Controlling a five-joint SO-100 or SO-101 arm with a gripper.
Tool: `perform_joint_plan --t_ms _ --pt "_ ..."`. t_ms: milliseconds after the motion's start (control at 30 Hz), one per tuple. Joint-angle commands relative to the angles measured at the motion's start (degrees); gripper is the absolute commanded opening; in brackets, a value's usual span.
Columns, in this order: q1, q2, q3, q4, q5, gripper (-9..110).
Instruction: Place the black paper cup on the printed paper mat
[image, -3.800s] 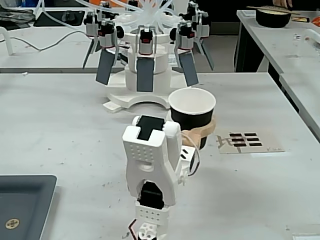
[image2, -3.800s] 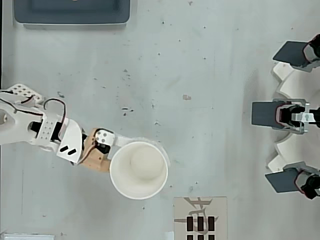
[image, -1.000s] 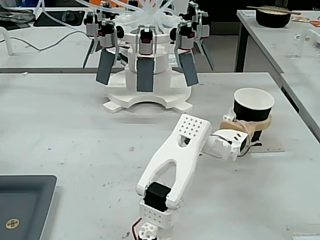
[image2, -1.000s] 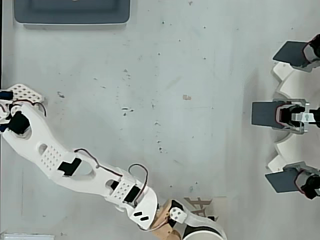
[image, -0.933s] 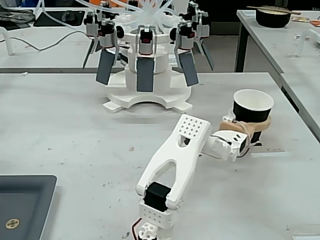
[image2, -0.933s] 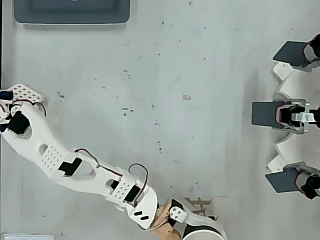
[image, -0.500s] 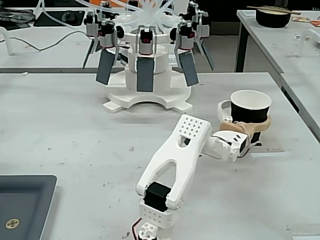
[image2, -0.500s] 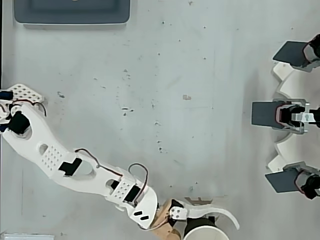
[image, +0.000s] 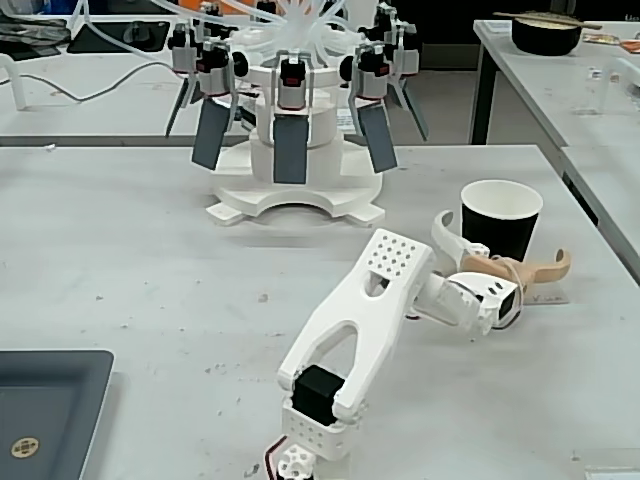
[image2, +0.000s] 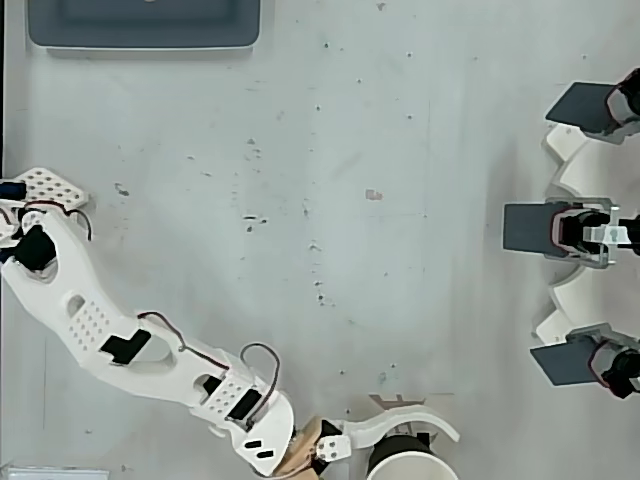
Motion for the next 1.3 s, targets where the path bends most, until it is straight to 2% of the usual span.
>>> perform_joint_plan --t_ms 0,667,1267 --pt "0.4 8.9 3.3 -1.3 -0.3 52" --pt "-4.3 42.0 44.7 -12.2 -0.4 49" --pt "-14.0 67.4 65.2 -14.5 -0.4 40"
